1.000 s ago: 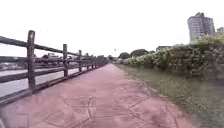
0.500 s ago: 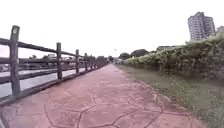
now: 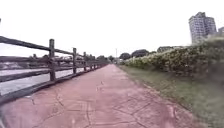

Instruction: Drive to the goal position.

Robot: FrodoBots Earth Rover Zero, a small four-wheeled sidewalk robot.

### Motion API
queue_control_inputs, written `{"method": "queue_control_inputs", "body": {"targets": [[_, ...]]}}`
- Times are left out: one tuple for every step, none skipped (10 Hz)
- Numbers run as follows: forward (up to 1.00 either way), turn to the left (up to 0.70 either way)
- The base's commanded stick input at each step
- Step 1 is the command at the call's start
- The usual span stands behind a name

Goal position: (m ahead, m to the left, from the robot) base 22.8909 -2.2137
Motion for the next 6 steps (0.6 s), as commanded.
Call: {"method": "queue_control_inputs", "body": {"targets": [[1.00, 0.00], [1.00, 0.00], [1.00, 0.00], [1.00, 0.00], [1.00, 0.00], [1.00, 0.00]]}}
